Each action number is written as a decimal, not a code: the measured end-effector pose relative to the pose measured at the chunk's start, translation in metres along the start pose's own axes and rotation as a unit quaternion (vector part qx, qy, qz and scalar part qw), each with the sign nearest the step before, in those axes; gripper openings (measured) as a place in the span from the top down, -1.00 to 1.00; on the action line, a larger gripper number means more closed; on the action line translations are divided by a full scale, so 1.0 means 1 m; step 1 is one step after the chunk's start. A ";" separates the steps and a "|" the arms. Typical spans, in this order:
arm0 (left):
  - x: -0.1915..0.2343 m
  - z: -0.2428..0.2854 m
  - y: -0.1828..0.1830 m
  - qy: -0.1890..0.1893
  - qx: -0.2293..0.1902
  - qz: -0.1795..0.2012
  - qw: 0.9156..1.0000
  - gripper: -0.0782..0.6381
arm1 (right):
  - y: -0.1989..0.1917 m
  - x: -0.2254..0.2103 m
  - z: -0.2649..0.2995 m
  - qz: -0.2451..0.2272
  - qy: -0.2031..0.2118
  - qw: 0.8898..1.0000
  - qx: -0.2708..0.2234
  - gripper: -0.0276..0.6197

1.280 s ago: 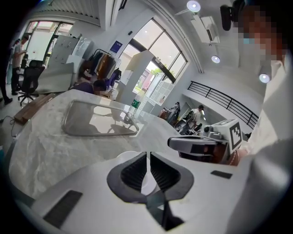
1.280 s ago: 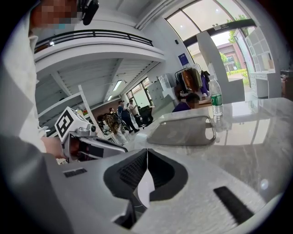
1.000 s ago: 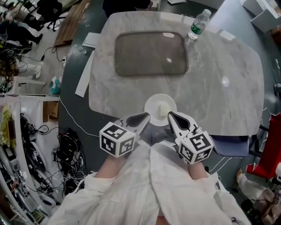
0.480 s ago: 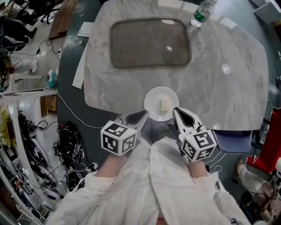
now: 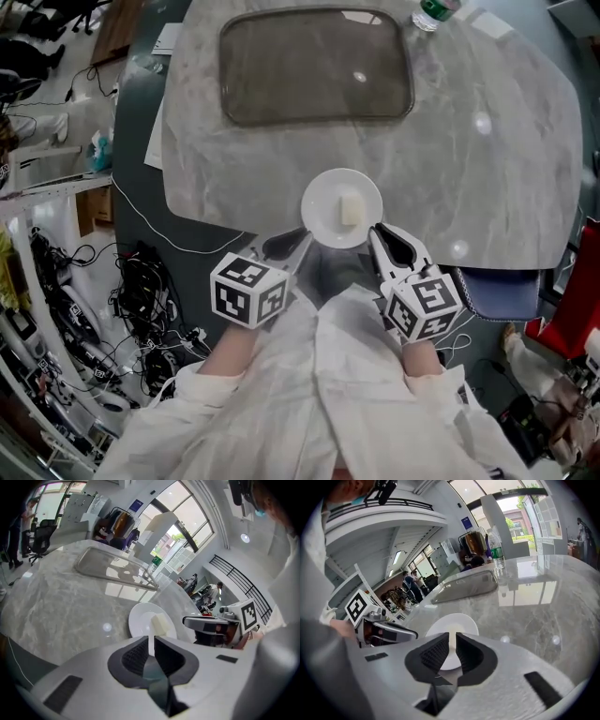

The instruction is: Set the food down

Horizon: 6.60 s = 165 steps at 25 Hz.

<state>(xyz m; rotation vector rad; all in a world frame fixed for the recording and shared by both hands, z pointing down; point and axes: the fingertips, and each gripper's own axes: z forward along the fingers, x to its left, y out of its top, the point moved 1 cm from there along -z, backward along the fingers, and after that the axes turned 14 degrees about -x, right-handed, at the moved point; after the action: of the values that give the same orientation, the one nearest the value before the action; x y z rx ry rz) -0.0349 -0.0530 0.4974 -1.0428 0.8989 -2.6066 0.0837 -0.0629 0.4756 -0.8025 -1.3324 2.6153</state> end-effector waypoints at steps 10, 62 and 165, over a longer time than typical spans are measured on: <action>0.017 0.003 -0.012 0.031 0.000 -0.042 0.999 0.68 | -0.024 -0.022 -0.002 0.035 -0.017 0.998 0.039 0.64; 0.008 0.021 0.011 0.043 -0.037 -0.061 0.996 0.55 | -0.014 -0.036 0.011 0.010 0.007 0.999 0.050 0.69; 0.069 0.038 0.226 0.035 -0.188 0.130 0.973 0.50 | 0.209 -0.041 0.123 -0.148 -0.003 0.980 -0.136 0.76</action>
<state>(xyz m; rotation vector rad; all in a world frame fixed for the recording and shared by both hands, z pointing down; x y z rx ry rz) -0.0699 -0.2774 0.4220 -0.8440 1.4808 -2.3185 0.0881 -0.2927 0.3887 -0.5721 -1.6896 2.2415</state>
